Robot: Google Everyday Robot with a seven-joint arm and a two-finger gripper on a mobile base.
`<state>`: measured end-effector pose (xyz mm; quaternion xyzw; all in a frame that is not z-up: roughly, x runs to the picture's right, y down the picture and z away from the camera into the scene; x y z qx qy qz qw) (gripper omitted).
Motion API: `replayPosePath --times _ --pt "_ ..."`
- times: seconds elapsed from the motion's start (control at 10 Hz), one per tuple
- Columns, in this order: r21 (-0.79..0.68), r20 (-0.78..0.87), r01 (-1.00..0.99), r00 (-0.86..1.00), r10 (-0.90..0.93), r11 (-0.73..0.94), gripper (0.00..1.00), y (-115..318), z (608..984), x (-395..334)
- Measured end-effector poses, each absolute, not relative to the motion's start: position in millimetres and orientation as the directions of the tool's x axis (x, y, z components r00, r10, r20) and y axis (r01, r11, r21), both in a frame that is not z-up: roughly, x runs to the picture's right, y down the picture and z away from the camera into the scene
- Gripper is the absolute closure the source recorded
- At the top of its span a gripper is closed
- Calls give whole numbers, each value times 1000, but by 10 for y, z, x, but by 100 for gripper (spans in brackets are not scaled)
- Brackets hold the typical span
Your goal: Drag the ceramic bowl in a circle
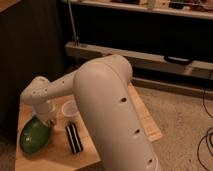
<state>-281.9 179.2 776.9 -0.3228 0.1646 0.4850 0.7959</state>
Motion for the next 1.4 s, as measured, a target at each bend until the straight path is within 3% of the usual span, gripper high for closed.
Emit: replayPosePath --times 0.3,0.7,1.4 --pt "-306 -603 -899 438 667 314 100 1886 7832 -2346" --pt "-339 -588 -866 501 636 369 100 2149 7581 -1895" --pt "-467 -511 -732 682 524 497 100 2812 7166 -2658"
